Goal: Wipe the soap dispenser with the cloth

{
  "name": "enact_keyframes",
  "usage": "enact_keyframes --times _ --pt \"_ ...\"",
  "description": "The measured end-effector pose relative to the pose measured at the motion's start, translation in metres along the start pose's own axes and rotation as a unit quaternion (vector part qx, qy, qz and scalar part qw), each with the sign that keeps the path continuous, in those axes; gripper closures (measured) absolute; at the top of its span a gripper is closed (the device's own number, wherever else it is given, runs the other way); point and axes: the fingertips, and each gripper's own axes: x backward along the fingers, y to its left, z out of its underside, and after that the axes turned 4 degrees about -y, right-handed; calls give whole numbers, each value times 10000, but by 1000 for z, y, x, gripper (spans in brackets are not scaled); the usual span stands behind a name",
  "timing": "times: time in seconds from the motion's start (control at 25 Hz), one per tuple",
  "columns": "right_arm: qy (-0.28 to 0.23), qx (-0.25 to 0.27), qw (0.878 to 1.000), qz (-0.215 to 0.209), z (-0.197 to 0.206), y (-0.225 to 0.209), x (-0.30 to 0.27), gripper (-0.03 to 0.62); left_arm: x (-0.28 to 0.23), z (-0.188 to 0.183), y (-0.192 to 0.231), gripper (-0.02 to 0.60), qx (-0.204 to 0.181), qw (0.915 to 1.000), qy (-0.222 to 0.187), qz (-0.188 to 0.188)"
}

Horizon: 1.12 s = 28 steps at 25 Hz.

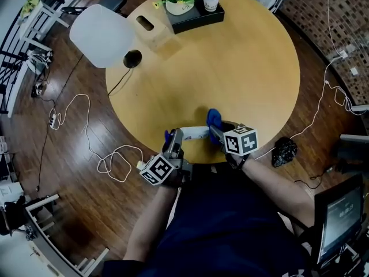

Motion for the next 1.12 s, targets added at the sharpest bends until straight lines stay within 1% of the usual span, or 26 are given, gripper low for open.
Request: enact_keyframes --times 0.08,0.12,0.2,0.28,0.32,0.36,0.4,0.48,0.6,0.76,0.96,1.04,1.12 --pt "-119 -90 9996 -219 -16 16 3 499 -3 -2 -7 437 -164 9998 39 118" --pt "-238 -96 9987 -441 -29 32 3 499 -4 -2 -12 437 -224 9995 67 189" --pt "-378 -38 9939 -1033 -51 75 1 499 -5 -2 -16 437 -320 9991 121 255" --pt "-237 69 9871 -1584 -56 111 -5 499 -4 -1 -17 437 -436 9985 162 281" --pt "-130 91 9843 -1757 -52 120 -9 499 -4 0 -18 437 -487 9982 175 298" --pt "-61 44 9829 -1842 -48 121 -11 499 -4 2 -18 437 -512 9980 185 308" --pt "-27 -76 9827 -1849 -44 117 -11 499 -4 5 -18 437 -518 9980 195 315" --pt "64 -318 9853 -1677 -36 98 -9 499 -3 6 -18 437 -553 9976 217 353" --pt "311 -366 9905 -1292 -20 67 -6 499 -3 4 -20 437 -638 9969 216 408" --pt "422 -576 9919 -1052 -2 37 4 499 -4 6 -26 437 -764 9957 244 468" --pt "629 -1049 9882 -919 29 14 11 499 -4 4 -28 439 -918 9941 300 494" --pt "522 -1238 9869 -889 26 12 14 499 -3 6 -27 437 -894 9943 298 497" --pt "264 -1375 9846 -1044 7 23 14 499 -3 7 -30 437 -950 9935 319 544"
